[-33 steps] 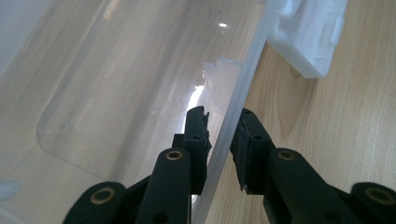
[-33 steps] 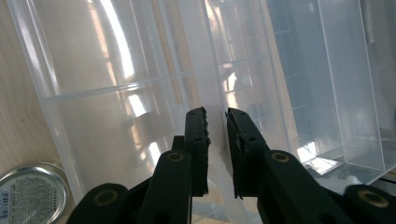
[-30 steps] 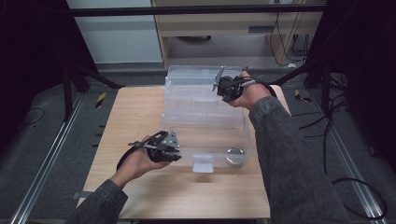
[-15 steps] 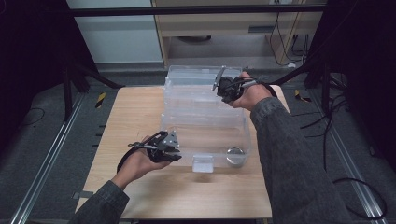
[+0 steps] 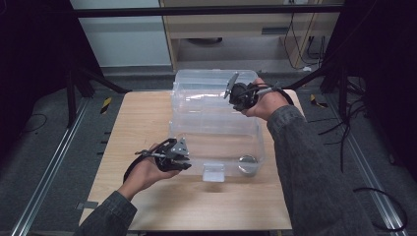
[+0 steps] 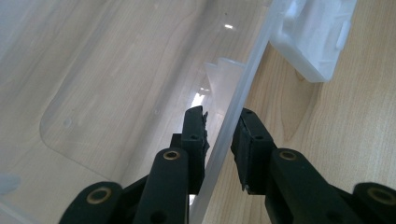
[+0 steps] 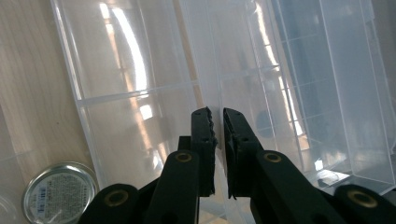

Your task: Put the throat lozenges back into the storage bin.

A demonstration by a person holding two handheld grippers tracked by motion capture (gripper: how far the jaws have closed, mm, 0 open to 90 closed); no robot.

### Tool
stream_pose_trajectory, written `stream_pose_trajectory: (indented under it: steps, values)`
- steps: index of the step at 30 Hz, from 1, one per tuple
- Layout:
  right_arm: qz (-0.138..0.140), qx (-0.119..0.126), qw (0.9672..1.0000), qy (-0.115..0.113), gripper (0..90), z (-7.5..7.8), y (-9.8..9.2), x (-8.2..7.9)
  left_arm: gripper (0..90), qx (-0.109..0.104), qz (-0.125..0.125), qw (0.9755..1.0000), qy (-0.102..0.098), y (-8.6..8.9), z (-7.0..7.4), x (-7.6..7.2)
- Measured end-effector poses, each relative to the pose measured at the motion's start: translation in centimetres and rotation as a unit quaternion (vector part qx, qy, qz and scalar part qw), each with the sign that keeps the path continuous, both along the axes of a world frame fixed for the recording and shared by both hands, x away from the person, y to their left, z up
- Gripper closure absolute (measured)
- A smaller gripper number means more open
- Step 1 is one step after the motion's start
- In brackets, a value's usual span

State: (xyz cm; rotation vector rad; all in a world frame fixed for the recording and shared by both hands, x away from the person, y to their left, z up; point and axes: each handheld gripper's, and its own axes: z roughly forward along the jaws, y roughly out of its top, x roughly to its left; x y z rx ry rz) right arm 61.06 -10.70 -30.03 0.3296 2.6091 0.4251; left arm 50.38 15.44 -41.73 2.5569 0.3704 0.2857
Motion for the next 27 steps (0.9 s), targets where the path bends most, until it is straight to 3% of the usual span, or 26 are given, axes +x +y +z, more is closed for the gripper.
stream_pose_trajectory:
  steps: [27]
  values:
    - [0.011, 0.016, 0.9998, -0.002, 83.8, 0.2, -0.4, -1.8, 74.0, 0.000, 0.001, 1.0000, -0.007, 0.0, -0.1, -0.2]
